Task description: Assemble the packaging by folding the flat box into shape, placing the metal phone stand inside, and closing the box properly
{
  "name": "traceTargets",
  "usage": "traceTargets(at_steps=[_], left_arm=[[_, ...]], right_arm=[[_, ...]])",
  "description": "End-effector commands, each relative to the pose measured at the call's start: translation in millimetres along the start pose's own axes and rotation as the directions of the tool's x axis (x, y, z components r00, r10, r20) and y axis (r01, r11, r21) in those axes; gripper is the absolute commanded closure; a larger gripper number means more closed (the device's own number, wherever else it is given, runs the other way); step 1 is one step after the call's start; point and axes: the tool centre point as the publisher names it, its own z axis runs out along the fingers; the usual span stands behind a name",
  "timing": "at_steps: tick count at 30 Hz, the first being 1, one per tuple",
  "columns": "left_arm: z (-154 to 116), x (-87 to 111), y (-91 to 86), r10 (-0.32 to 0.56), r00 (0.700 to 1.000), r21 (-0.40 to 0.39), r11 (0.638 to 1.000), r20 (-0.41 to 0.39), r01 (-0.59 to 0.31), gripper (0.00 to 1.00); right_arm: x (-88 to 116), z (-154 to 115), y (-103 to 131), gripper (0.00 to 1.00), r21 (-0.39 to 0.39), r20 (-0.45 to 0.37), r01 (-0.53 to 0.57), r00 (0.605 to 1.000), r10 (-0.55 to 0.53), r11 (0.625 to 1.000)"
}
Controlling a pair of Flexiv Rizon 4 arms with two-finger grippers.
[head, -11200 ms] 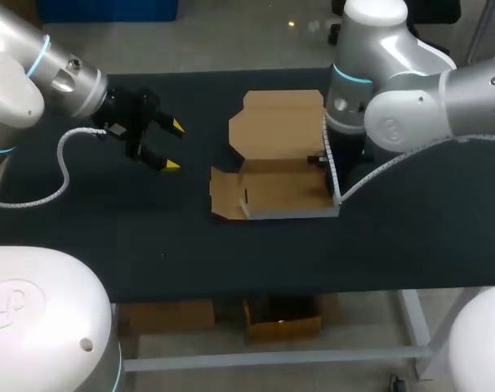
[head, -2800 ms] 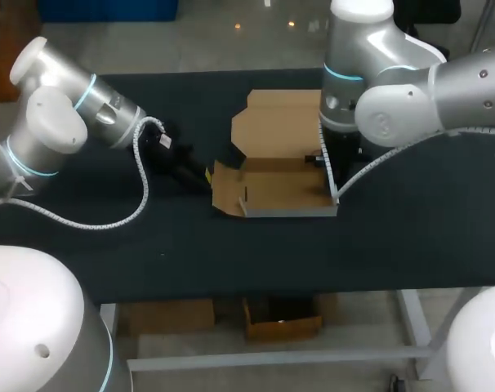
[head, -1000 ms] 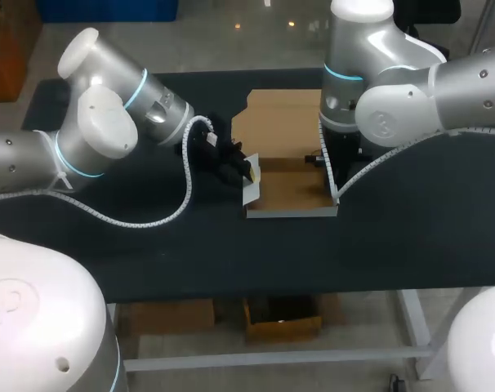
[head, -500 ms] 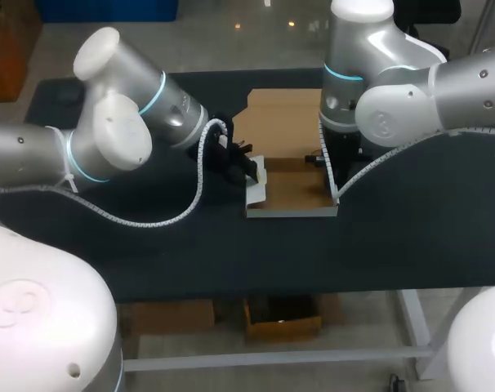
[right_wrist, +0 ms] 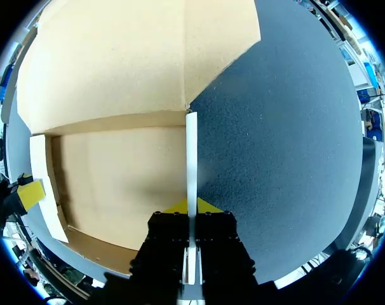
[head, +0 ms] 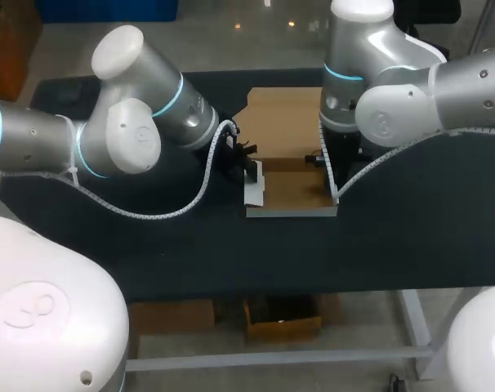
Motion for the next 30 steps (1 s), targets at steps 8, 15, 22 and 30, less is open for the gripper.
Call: traceTargets(at_steps=[8,15,22,30], left_arm=[[13.4,-4.4,-4.3,-0.028,0.980,0.020,0.999,0.198,0.025,0.73],[16.4,-9.6,-0.8,-0.040,0.962,0.013,0.999,0.269,0.038,0.78],[18.3,-14.2,1.0,-0.061,0.935,0.023,0.998,0.349,0.056,0.84],[21.7,-20.3,1.4,-0.072,0.910,0.021,0.997,0.409,0.070,0.88]], right_arm=[[0.9,0.1,0.3,1.00,0.002,0.001,0.001,1.000,-0.001,1.000],[0.9,0.1,0.3,1.00,0.002,0.001,0.001,1.000,-0.001,1.000],[0.9,0.1,0.3,1.00,0.002,0.001,0.001,1.000,-0.001,1.000],[0.9,0.1,0.3,1.00,0.002,0.001,0.001,1.000,-0.001,1.000]])
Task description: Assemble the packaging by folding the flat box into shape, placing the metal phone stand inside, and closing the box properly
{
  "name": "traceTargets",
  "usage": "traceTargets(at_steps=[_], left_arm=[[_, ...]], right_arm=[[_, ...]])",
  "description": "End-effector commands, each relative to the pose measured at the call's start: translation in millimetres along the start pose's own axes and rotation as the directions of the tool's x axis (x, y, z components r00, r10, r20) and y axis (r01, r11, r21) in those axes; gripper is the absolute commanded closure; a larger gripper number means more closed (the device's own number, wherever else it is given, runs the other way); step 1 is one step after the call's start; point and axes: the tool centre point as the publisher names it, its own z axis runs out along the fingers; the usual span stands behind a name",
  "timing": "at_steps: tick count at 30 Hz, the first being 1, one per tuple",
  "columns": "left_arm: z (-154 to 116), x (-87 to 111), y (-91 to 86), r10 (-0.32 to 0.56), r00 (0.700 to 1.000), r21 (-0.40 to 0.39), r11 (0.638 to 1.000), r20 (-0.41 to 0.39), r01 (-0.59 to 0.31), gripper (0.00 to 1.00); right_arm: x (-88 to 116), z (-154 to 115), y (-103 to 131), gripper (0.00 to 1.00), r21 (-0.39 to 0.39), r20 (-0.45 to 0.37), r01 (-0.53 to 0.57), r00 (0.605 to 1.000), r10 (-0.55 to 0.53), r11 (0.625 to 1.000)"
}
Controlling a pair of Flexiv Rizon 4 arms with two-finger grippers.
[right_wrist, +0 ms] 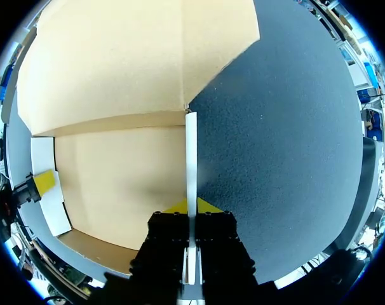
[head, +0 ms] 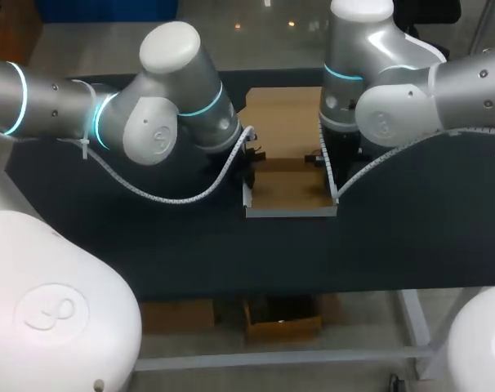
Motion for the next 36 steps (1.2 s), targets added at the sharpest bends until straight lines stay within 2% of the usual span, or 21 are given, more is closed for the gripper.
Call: traceTargets(at_steps=[1,23,25,26,30,31,34,36], left_arm=[[5.9,-0.5,0.3,-0.001,0.983,-0.008,1.000,0.184,0.003,0.88],[6.5,-13.3,5.4,0.026,0.979,-0.107,0.994,0.204,-0.004,0.92],[7.1,-14.4,5.8,0.025,0.978,-0.108,0.994,0.206,-0.003,0.94],[7.6,-15.0,5.9,0.024,0.977,-0.108,0.994,0.211,-0.001,1.00],[8.8,-16.7,5.6,0.019,0.976,-0.100,0.995,0.215,0.003,1.00],[8.9,-17.0,5.6,0.018,0.976,-0.098,0.995,0.216,0.004,1.00],[8.9,-17.7,6.1,0.021,0.976,-0.092,0.996,0.216,-0.001,1.00],[8.3,-18.0,6.3,0.023,0.976,-0.087,0.996,0.217,-0.004,1.00]], right_arm=[[0.3,0.6,0.2,1.00,0.003,0.002,0.001,1.000,-0.001,1.000],[0.3,0.6,0.2,1.00,0.003,0.002,0.001,1.000,-0.001,1.000],[0.3,0.6,0.2,1.00,0.003,0.002,0.001,1.000,-0.001,1.000],[0.3,0.6,0.2,1.00,0.003,0.002,0.001,1.000,-0.001,1.000],[0.3,0.6,0.2,1.00,0.003,0.002,0.001,1.000,-0.001,1.000],[0.3,0.6,0.2,0.98,0.003,0.002,0.001,1.000,-0.001,1.000],[0.3,0.6,0.2,0.81,0.003,0.002,0.001,1.000,-0.001,1.000],[0.3,0.6,0.2,0.74,0.003,0.002,0.001,1.000,-0.001,1.000]])
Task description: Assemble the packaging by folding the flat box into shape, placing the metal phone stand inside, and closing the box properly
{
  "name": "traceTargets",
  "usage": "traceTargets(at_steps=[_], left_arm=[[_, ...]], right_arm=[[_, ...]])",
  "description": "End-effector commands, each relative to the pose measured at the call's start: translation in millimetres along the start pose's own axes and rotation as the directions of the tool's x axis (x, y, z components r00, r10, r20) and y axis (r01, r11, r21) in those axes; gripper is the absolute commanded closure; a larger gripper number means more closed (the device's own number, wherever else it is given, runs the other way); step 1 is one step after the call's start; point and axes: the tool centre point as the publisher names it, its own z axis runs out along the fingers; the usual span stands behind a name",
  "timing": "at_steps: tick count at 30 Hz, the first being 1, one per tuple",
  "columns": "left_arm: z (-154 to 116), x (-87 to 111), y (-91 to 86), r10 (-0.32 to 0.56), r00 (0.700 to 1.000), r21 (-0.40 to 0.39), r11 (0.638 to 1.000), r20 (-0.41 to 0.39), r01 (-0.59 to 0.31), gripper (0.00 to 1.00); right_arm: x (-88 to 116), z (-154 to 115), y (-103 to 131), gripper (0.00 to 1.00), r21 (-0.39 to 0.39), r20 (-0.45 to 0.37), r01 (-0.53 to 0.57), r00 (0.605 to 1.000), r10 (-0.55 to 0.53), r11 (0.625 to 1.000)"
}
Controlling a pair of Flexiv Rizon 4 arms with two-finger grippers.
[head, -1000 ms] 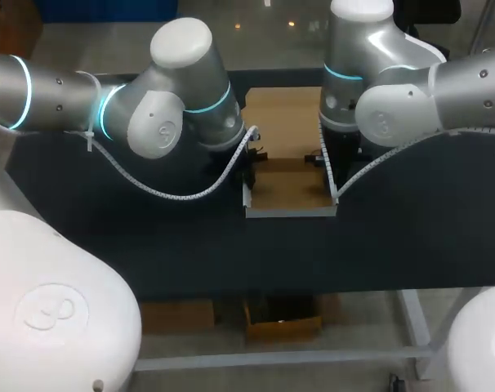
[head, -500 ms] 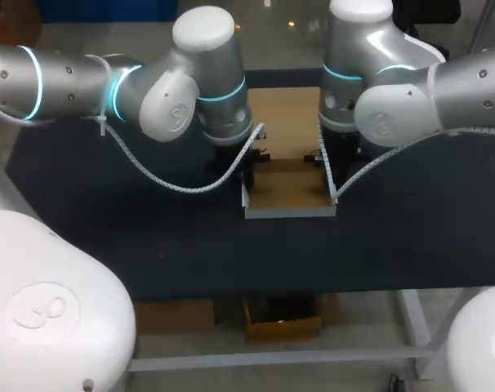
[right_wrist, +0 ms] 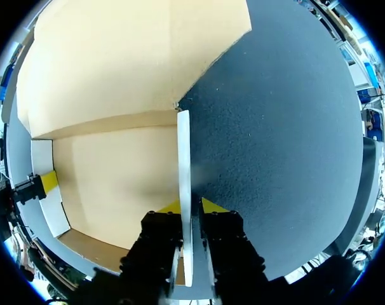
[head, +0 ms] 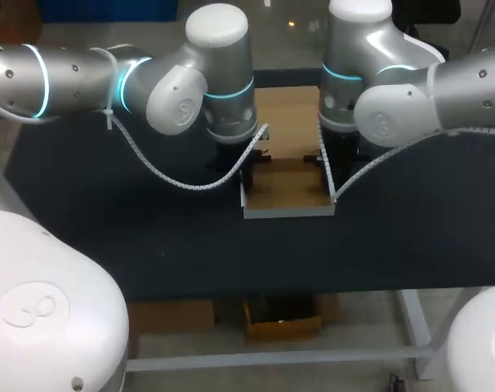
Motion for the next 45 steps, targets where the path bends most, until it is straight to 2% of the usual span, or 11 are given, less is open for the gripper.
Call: traceTargets(at_steps=[1,3,5,9,10,23,27,30,31,33,45], left_arm=[[6.7,-4.5,1.2,0.001,1.000,0.011,1.000,0.019,-0.001,1.00],[6.1,-4.8,1.3,0.005,1.000,0.019,1.000,0.021,-0.005,1.00],[5.8,-4.8,1.2,0.007,1.000,0.027,1.000,0.028,-0.007,1.00],[4.8,-5.8,1.2,0.007,0.999,0.040,0.999,0.036,-0.009,1.00],[4.6,-5.9,1.2,0.008,0.999,0.044,0.999,0.037,-0.010,1.00],[1.3,-9.1,0.7,0.038,0.998,0.084,0.996,0.055,-0.042,1.00],[1.2,-10.6,0.9,0.045,0.997,0.091,0.995,0.063,-0.051,1.00],[2.2,-12.1,0.6,0.050,0.996,0.094,0.994,0.070,-0.056,1.00],[2.5,-12.6,0.4,0.050,0.996,0.094,0.994,0.072,-0.057,1.00],[2.8,-13.3,0.3,0.050,0.996,0.094,0.994,0.073,-0.057,1.00],[3.6,-25.6,-0.3,0.033,0.997,0.088,0.995,0.068,-0.039,1.00]], right_arm=[[-0.4,-2.5,0.3,0.69,-0.007,0.008,0.004,1.000,-0.004,1.000],[0.2,-8.6,-1.1,0.64,-0.030,0.020,0.014,1.000,-0.013,0.999],[0.5,-14.5,-2.9,0.52,-0.056,0.023,0.029,0.999,-0.028,0.998],[-0.6,-26.5,-7.5,0.07,-0.115,0.002,0.064,0.998,-0.064,0.991],[-1.3,-29.2,-8.5,0.02,-0.127,-0.002,0.071,0.997,-0.072,0.989],[-15.7,-51.0,-22.0,0.00,-0.302,-0.130,0.167,0.968,-0.214,0.938],[-20.5,-58.3,-27.8,0.00,-0.403,-0.166,0.251,0.926,-0.340,0.880],[-24.2,-64.8,-30.9,0.00,-0.474,-0.153,0.354,0.869,-0.471,0.806],[-24.6,-66.1,-31.1,0.00,-0.475,-0.142,0.368,0.864,-0.482,0.799],[-24.6,-75.0,-31.1,0.00,-0.399,-0.035,0.409,0.887,-0.460,0.821],[-24.6,-75.0,-31.1,0.00,-0.399,-0.035,0.409,0.887,-0.460,0.821]])
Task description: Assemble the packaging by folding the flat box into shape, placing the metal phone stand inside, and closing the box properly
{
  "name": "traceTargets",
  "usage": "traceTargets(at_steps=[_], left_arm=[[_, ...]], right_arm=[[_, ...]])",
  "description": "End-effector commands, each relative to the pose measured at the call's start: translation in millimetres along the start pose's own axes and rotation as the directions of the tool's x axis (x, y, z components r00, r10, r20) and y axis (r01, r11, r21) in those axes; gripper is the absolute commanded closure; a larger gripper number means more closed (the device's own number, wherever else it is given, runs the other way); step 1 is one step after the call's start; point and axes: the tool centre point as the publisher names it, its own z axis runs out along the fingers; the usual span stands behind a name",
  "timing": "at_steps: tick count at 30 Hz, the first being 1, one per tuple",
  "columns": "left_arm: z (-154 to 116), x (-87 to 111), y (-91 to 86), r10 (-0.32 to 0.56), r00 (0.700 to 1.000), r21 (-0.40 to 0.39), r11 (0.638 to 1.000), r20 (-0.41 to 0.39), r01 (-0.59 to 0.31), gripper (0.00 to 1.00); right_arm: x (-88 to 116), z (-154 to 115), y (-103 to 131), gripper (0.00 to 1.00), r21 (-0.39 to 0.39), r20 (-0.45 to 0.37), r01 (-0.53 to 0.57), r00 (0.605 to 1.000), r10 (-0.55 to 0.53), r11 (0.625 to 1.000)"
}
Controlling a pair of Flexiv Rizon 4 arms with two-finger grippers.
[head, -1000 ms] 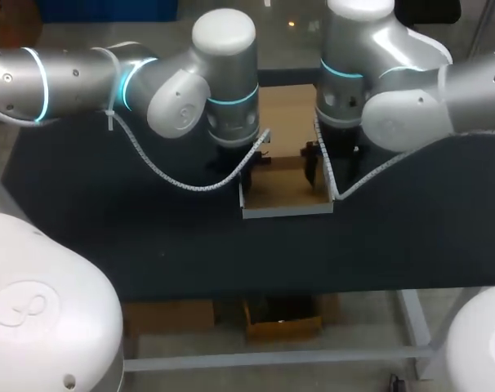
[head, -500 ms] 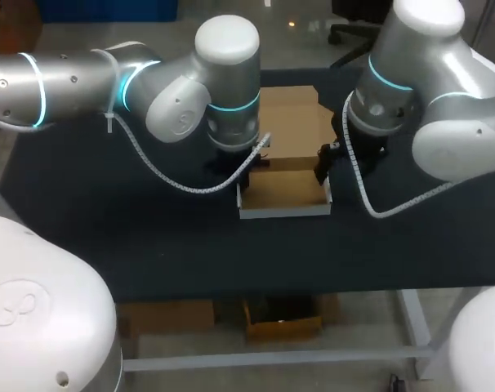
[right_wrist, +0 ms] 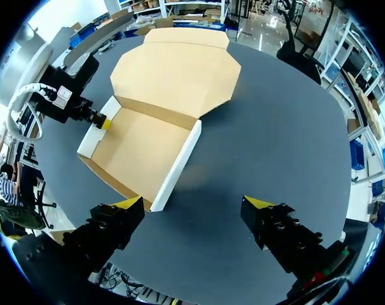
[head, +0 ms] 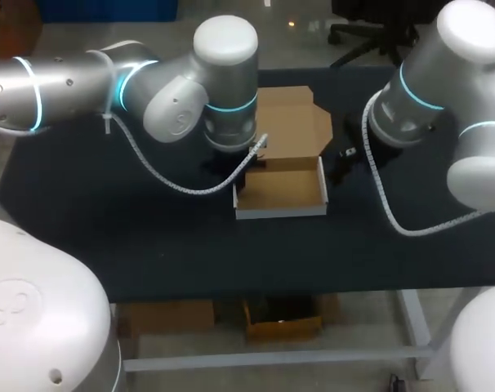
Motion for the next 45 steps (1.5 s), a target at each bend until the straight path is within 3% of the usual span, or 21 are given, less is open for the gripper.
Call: traceTargets(at_steps=[1,2,4,5,9,16,23,28,45], left_arm=[[6.3,-7.0,0.9,-0.001,1.000,0.001,1.000,-0.005,0.001,1.00],[6.7,-7.3,0.7,-0.002,1.000,0.000,1.000,-0.005,0.002,1.00],[7.0,-7.8,0.8,-0.003,1.000,-0.002,1.000,-0.005,0.003,1.00],[6.9,-8.4,1.2,0.000,1.000,-0.002,1.000,-0.003,0.000,1.00],[4.8,-10.2,2.0,0.009,1.000,0.000,1.000,0.001,-0.009,1.00],[3.5,-11.9,2.5,0.022,1.000,0.005,1.000,0.022,-0.023,1.00],[5.3,-13.9,2.6,0.025,0.998,0.005,1.000,0.060,-0.026,1.00],[3.4,-13.8,4.9,0.049,0.993,0.019,0.999,0.105,-0.051,1.00],[6.2,-16.2,3.9,0.023,0.967,0.053,0.998,0.252,-0.037,1.00]], right_arm=[[1.2,1.5,-0.4,0.00,-0.004,0.005,-0.001,1.000,0.001,1.000],[1.2,1.5,-0.4,0.00,-0.004,0.005,-0.001,1.000,0.001,1.000],[-0.8,0.5,1.1,0.00,-0.014,-0.090,0.080,0.993,-0.081,0.997],[-3.6,-1.2,0.7,0.00,-0.008,-0.085,0.081,0.993,-0.081,0.997],[-17.9,-12.0,-10.7,0.00,-0.055,-0.247,0.195,0.948,-0.203,0.979],[-32.6,-30.1,-28.2,0.00,-0.116,-0.349,0.278,0.887,-0.301,0.954],[-34.3,-39.4,-39.6,0.00,-0.166,-0.386,0.363,0.832,-0.400,0.917],[-33.9,-42.6,-43.6,0.00,-0.182,-0.388,0.394,0.813,-0.434,0.901],[-29.2,-44.1,-47.6,0.00,-0.194,-0.380,0.409,0.807,-0.453,0.892]])
